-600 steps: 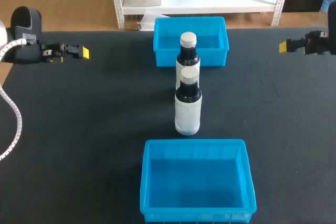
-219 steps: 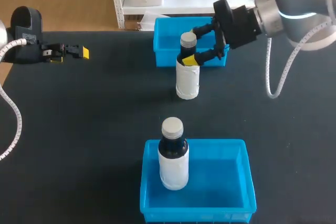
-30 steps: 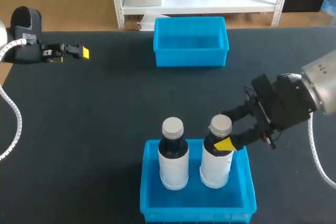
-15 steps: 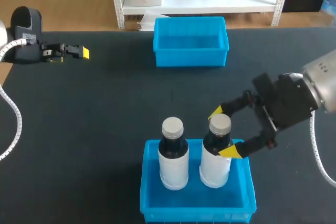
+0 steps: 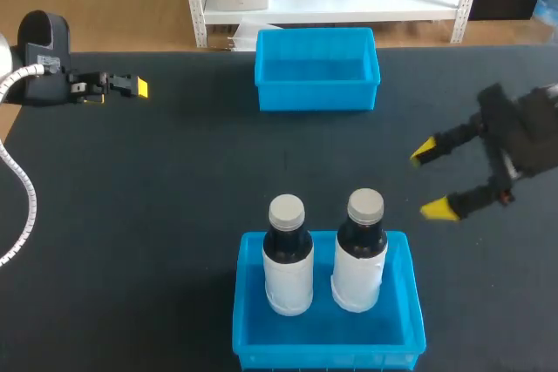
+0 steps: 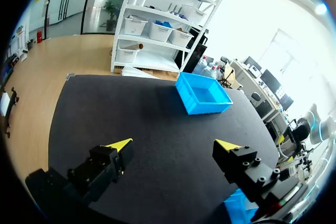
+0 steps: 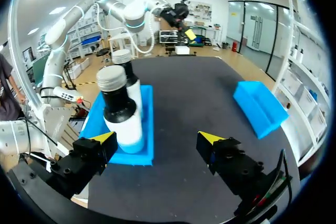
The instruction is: Pick up the bottle, and place it in the far bin if it is heavy, or in the near bin if it is light.
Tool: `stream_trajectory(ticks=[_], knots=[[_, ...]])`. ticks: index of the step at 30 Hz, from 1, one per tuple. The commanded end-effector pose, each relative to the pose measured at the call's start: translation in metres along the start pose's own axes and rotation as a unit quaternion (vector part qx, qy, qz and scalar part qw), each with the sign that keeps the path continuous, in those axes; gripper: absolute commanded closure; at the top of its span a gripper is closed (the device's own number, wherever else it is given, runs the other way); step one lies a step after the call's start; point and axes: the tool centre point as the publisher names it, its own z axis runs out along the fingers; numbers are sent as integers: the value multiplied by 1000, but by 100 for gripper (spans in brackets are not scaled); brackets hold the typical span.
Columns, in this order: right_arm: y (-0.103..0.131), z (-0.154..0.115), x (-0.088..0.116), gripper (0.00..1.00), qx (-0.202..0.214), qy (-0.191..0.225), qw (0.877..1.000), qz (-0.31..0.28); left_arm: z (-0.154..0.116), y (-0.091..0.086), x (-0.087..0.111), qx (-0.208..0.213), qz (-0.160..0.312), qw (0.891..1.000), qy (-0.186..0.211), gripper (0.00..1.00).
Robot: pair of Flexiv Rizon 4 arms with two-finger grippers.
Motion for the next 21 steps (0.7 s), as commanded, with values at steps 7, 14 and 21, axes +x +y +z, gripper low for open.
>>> stream_trajectory(ticks=[7, 14, 21], knots=[[-80, -39, -2, 0, 63, 2, 998, 28, 0, 0, 0, 0, 0, 1000, 0, 0], [-124, -49, -7, 0, 95, -2, 993, 66, 0, 0, 0, 0, 0, 1000, 0, 0], [-137, -51, -10, 0, 100, 14, 991, 84, 0, 0, 0, 0, 0, 1000, 0, 0]])
